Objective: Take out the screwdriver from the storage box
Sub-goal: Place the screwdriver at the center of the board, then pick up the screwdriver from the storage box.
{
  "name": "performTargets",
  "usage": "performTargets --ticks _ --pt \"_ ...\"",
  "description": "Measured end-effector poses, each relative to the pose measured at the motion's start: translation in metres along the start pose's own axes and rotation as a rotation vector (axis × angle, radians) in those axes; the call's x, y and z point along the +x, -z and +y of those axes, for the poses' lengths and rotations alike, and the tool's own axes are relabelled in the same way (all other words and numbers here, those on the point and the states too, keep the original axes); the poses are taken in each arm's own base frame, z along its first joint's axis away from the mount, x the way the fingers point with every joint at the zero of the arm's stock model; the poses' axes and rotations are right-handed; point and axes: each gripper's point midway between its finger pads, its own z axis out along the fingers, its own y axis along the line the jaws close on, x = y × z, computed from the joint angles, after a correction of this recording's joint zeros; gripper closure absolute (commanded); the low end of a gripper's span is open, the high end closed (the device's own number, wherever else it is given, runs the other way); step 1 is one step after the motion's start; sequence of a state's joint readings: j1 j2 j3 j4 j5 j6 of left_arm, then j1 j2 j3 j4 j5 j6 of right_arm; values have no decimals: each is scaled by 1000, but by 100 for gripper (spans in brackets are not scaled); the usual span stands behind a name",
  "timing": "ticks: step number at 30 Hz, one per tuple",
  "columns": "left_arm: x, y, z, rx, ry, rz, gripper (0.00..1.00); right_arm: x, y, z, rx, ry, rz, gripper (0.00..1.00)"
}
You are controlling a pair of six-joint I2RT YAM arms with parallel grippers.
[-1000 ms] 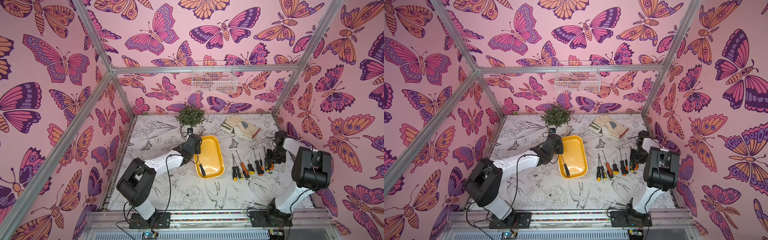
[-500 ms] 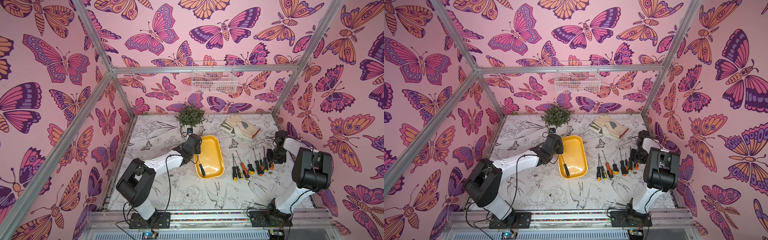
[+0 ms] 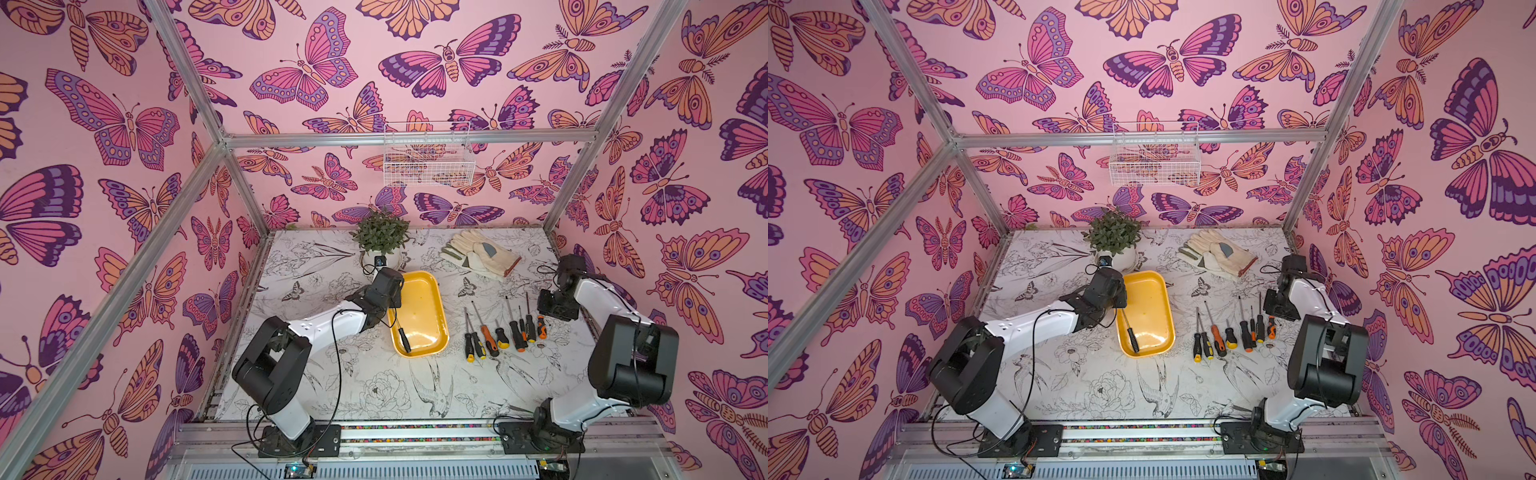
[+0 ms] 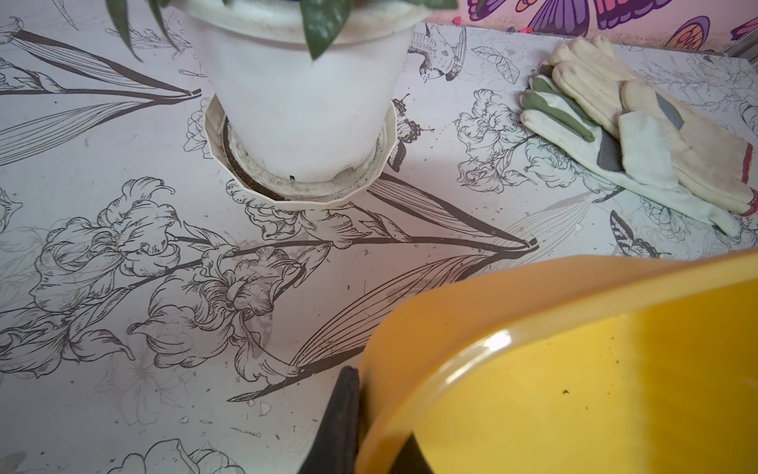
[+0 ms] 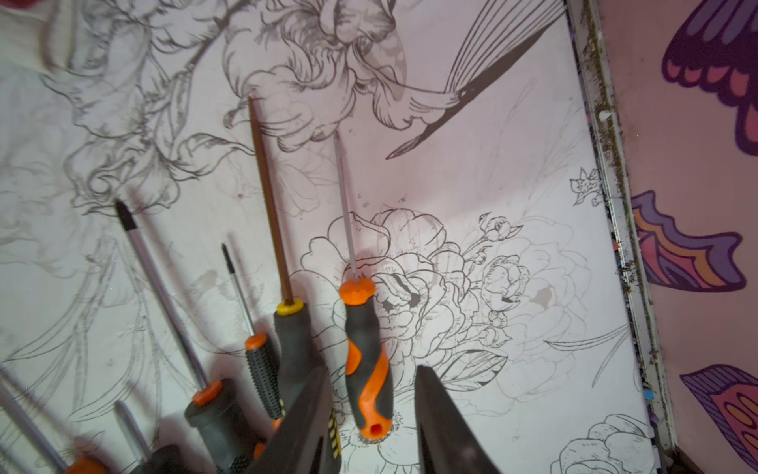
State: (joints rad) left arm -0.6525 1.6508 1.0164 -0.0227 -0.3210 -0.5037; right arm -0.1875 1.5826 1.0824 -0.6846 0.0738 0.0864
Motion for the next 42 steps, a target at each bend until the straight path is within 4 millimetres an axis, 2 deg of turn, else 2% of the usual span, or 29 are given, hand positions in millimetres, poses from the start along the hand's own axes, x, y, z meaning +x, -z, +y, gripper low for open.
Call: performTargets --ticks 2,5,9,13,16,24,28,34,42 --pt "0 0 0 2 0 1 100 2 10 13 -24 18 -31 60" --pt "1 0 -1 6 -3 3 100 7 30 48 -89 79 -81 58" --pt "1 0 -1 7 -3 4 100 17 62 103 -199 168 -152 57" --pt "1 0 -1 7 -6 4 100 34 89 154 -299 246 -196 55" --pt "1 0 -1 8 -6 4 100 50 101 185 -359 293 -207 54" --pt "1 0 -2 13 -6 7 100 94 124 249 -468 401 -222 53" --pt "1 0 -2 13 -6 7 100 116 123 279 -501 443 -211 52" --pt "1 0 -2 14 -8 8 100 142 97 314 -504 481 -164 51" --pt "1 0 -2 14 -10 8 100 155 71 334 -497 489 -133 46"
